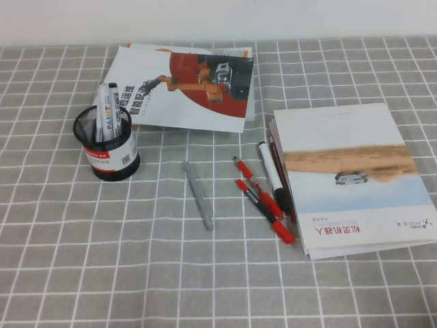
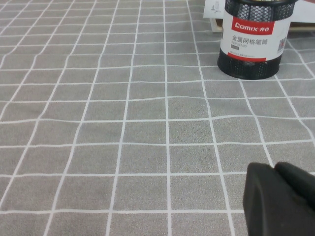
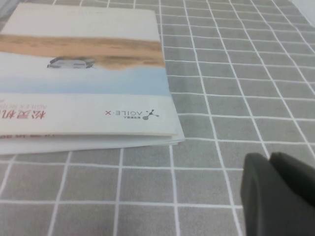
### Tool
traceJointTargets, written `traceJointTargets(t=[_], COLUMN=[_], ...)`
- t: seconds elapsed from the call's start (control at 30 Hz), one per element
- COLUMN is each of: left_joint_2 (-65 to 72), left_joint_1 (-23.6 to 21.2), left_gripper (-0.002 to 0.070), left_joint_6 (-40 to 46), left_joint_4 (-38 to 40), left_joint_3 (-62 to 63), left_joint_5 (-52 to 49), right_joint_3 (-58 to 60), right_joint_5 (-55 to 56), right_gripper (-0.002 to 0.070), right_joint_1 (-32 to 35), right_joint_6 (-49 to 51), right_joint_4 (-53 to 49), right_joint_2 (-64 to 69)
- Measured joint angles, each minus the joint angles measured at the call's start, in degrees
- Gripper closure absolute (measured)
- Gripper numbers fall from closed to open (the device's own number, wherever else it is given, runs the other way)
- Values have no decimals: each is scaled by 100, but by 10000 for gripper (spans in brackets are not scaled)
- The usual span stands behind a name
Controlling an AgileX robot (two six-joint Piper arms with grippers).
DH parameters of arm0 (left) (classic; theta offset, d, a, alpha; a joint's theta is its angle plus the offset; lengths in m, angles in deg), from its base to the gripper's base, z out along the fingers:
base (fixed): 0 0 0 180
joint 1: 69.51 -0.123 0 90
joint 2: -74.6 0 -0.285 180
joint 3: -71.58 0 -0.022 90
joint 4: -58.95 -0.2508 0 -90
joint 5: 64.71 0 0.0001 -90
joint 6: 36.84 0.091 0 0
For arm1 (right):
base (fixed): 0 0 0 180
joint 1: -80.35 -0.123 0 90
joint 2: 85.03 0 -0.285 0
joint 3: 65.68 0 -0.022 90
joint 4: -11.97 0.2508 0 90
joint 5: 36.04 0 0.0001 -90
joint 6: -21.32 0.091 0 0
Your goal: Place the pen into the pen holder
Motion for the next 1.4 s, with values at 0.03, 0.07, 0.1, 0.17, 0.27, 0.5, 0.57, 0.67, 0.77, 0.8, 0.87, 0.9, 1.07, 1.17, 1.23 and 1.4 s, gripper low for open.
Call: traceJointTargets(t=[0.03,0.07,0.1,0.17,0.27,0.5,0.57,0.67,0.77,0.8,0.87,0.9,1.07,1.17,1.23,1.4], left_joint_2=[0,0,0,0,0,0,0,0,0,0,0,0,0,0,0,0], left_joint_1=[0,0,0,0,0,0,0,0,0,0,0,0,0,0,0,0], left_gripper=[678,678,678,678,678,678,678,678,678,678,678,678,678,678,678,678], left_joint_6=[0,0,0,0,0,0,0,0,0,0,0,0,0,0,0,0], left_joint_4=[0,0,0,0,0,0,0,0,0,0,0,0,0,0,0,0], left_joint_3=[0,0,0,0,0,0,0,0,0,0,0,0,0,0,0,0], left_joint_5=[0,0,0,0,0,0,0,0,0,0,0,0,0,0,0,0], right_joint_3=[0,0,0,0,0,0,0,0,0,0,0,0,0,0,0,0], right_joint_5=[0,0,-5,-13,-31,-31,-31,-31,-31,-31,-31,-31,-31,-31,-31,-31], right_gripper=[689,689,688,688,689,689,689,688,688,688,688,688,689,689,689,689], right_joint_1=[0,0,0,0,0,0,0,0,0,-8,-8,-8,-8,-8,-8,-8], right_joint_6=[104,167,215,256,267,280,280,280,280,280,280,280,282,292,292,295], right_joint_4=[-25,-52,-55,-65,-65,-65,-65,-65,-65,-65,-65,-65,-65,-65,-65,-65], right_joint_2=[0,0,0,0,0,0,0,0,0,0,0,0,0,0,0,0])
